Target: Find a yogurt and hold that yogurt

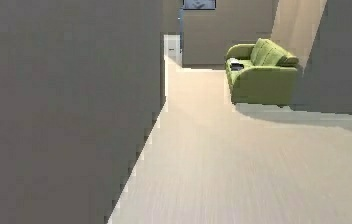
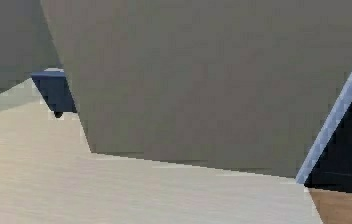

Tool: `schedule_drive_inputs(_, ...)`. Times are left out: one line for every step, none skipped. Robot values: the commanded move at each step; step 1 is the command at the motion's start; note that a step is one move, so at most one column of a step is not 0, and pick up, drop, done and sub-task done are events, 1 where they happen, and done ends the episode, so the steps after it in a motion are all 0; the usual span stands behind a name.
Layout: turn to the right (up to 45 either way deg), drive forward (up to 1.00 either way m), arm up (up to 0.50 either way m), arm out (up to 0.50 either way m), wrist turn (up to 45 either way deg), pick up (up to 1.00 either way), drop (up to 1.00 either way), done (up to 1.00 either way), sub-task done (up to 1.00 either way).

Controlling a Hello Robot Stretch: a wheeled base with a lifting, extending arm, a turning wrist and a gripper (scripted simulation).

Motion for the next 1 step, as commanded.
schedule_drive_inputs(0.0,0.25,0.00,0.00,0.0,0.00,0.00,0.00,0.00)
